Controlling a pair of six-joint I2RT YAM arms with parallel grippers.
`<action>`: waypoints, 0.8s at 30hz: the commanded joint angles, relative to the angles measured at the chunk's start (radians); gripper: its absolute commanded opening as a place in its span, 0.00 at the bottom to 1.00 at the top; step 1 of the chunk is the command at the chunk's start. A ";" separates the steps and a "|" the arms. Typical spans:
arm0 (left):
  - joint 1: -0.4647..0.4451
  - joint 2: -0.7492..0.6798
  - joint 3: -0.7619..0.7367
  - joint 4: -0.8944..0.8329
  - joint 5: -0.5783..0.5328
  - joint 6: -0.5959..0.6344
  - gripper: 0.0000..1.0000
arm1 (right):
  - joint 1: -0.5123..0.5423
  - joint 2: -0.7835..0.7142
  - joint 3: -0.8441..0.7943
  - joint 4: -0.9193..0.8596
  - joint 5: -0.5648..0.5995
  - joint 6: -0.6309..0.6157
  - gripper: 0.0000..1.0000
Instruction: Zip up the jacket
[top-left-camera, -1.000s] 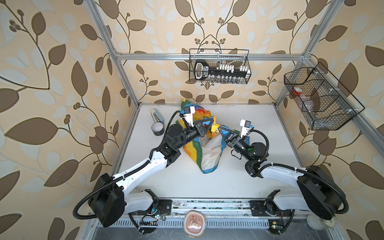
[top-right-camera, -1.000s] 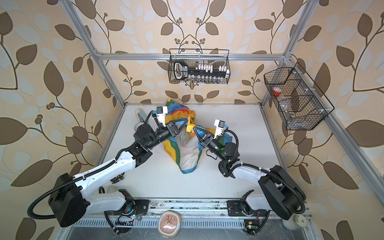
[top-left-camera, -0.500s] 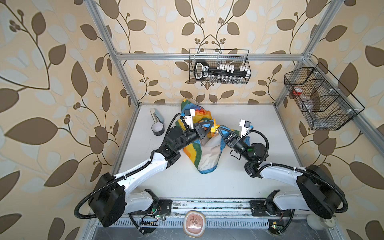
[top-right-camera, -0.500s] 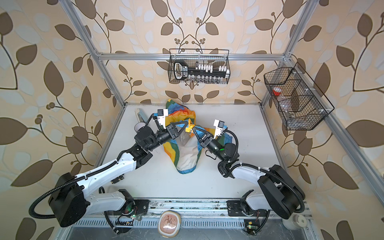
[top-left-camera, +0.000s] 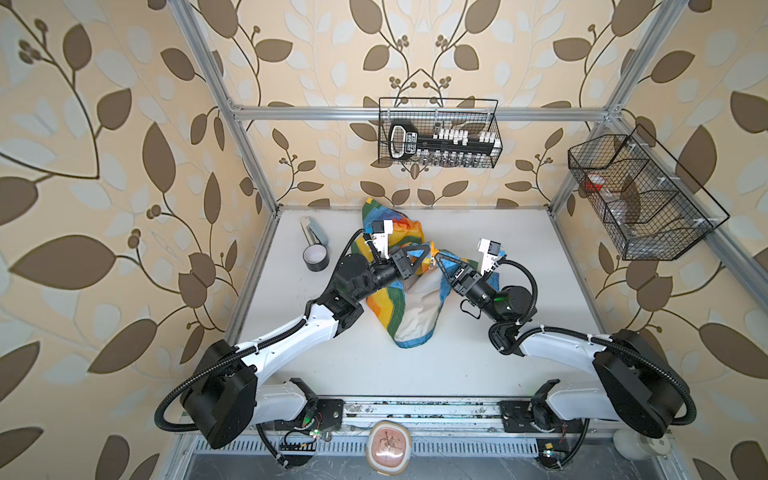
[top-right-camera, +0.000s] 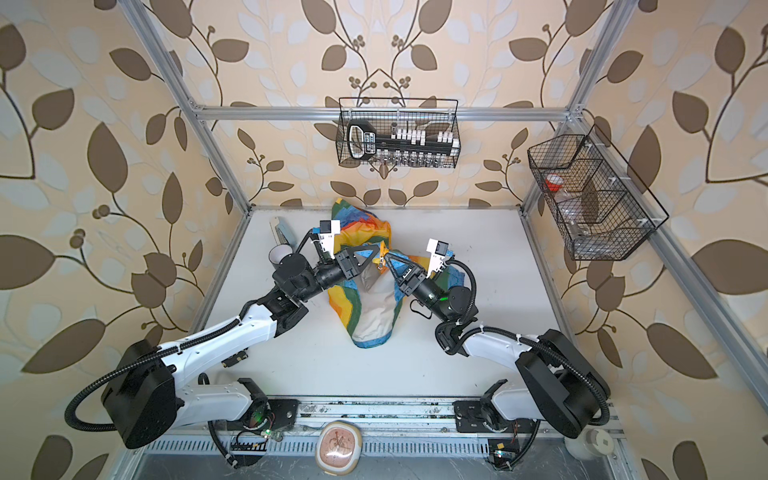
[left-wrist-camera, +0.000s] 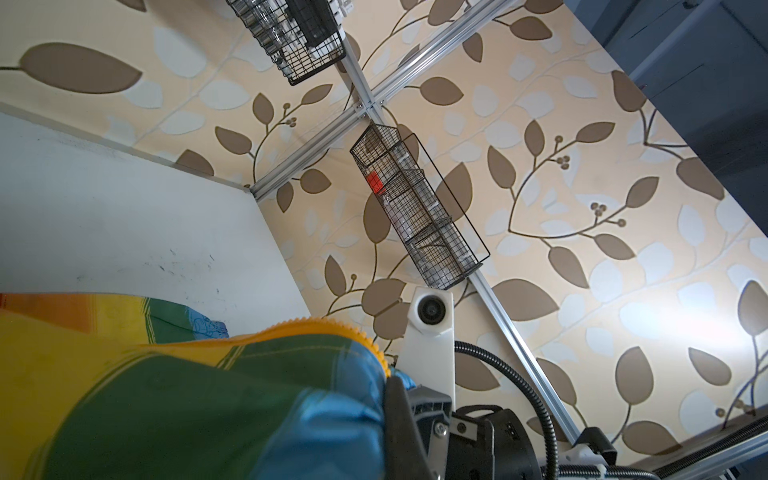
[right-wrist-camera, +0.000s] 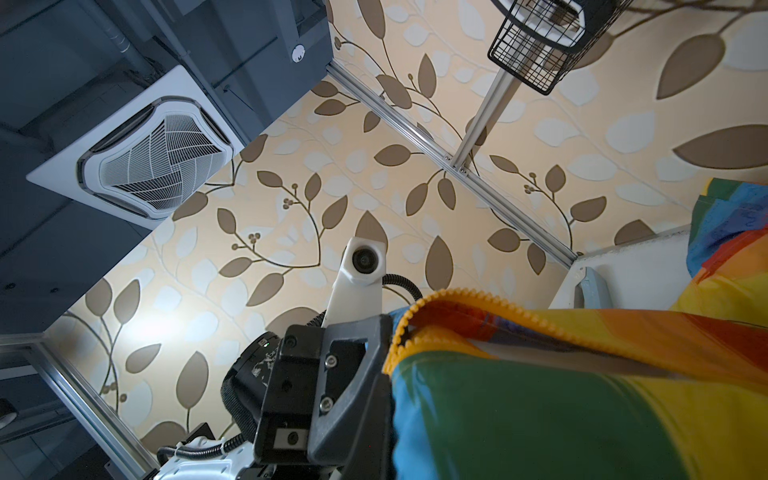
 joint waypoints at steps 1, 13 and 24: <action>0.001 -0.010 -0.007 0.083 0.013 -0.002 0.00 | 0.005 -0.022 0.029 0.065 0.008 0.012 0.00; 0.000 -0.047 -0.019 0.063 -0.008 0.010 0.00 | 0.006 -0.019 0.030 0.071 0.021 0.020 0.00; 0.002 -0.057 -0.015 0.048 -0.019 0.019 0.00 | 0.013 -0.037 0.028 0.041 0.020 0.006 0.00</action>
